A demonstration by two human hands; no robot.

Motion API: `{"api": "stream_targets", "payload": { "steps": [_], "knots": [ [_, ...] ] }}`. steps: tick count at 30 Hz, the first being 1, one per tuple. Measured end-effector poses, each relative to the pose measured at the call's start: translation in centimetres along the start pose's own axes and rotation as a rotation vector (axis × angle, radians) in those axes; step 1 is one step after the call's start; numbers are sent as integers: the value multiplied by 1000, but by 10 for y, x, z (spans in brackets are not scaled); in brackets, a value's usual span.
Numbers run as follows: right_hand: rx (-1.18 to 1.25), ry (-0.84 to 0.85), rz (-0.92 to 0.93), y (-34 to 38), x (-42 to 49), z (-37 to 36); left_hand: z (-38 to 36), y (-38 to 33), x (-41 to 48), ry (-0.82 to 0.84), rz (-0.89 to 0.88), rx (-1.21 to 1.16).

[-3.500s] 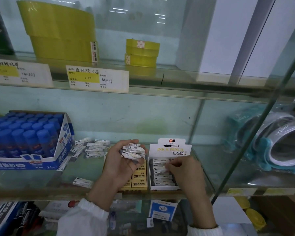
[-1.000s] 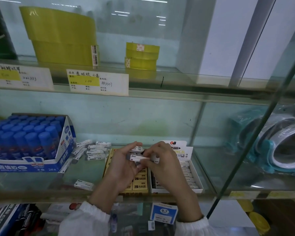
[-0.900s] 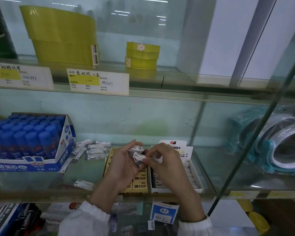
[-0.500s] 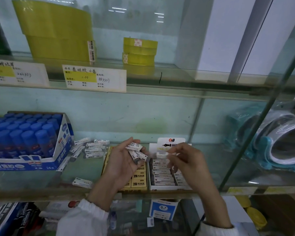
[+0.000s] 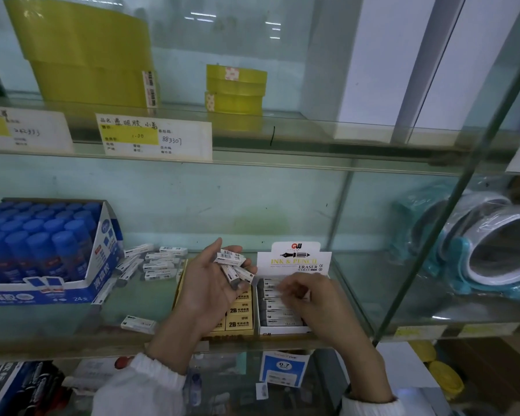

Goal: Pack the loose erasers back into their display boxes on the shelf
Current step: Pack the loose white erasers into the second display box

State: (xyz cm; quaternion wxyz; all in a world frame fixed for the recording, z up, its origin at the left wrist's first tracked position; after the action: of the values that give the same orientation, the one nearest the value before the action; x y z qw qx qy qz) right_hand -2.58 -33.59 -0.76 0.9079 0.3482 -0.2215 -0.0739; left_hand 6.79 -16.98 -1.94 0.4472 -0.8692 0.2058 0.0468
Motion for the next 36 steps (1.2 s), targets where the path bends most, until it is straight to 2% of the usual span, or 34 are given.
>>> {"api": "stream_targets", "payload": {
  "steps": [4,7,10,13,15,18,22,28,30,33,36],
  "knots": [
    [-102,35,20,2,2,-3,2,0,1,2,-11,-3],
    [-47,35,-42,1,3,-2,4,1,3,26,-20,-1],
    [24,-74,-98,2,1,9,7,2,6,55,-44,2],
    [-10,-233,-4,22,2,13,5,3,6,96,-48,41],
    [-15,-275,141,42,7,5,3,3,5,98,-61,93],
    [-102,-273,280,61,20,-18,2,4,4,111,-75,121],
    [-219,-248,363,68,34,-37,-2,3,-1,125,-58,90],
    [-225,-197,412,63,35,-39,-3,6,0,106,-36,134],
    [-103,-180,373,64,31,-34,0,5,1,78,-20,125],
    [143,-174,203,55,25,-14,3,4,4,39,16,74],
    [163,-155,118,28,18,8,5,6,6,26,39,13]
  ]
}}
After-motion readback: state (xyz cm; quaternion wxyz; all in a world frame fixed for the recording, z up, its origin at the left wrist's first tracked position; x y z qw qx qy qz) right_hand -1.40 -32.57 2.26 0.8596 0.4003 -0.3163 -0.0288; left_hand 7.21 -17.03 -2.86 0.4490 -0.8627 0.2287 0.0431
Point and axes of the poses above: each hand's wrist, its own x-axis towards the middle knuckle, its own z-axis out of the back of the hand, y = z × x, the point moved 4 cm from there along x, towards the middle knuckle, and after that the axes turned 9 degrees about -y, right-handed, at the moved point
